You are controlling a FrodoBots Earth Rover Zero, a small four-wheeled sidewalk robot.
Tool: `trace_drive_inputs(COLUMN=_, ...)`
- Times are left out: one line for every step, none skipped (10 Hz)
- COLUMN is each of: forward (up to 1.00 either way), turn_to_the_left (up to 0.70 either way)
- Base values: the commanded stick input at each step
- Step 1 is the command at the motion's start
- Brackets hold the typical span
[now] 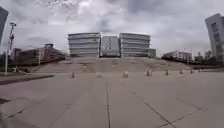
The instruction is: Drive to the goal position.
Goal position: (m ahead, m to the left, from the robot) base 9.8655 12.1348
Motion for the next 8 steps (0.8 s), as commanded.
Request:
trace_drive_inputs(forward=1.0, turn_to_the_left=0.0)
trace_drive_inputs(forward=1.0, turn_to_the_left=0.0)
trace_drive_inputs(forward=1.0, turn_to_the_left=0.0)
trace_drive_inputs(forward=1.0, turn_to_the_left=0.0)
trace_drive_inputs(forward=1.0, turn_to_the_left=0.0)
trace_drive_inputs(forward=1.0, turn_to_the_left=0.0)
trace_drive_inputs(forward=1.0, turn_to_the_left=0.0)
trace_drive_inputs(forward=1.0, turn_to_the_left=0.0)
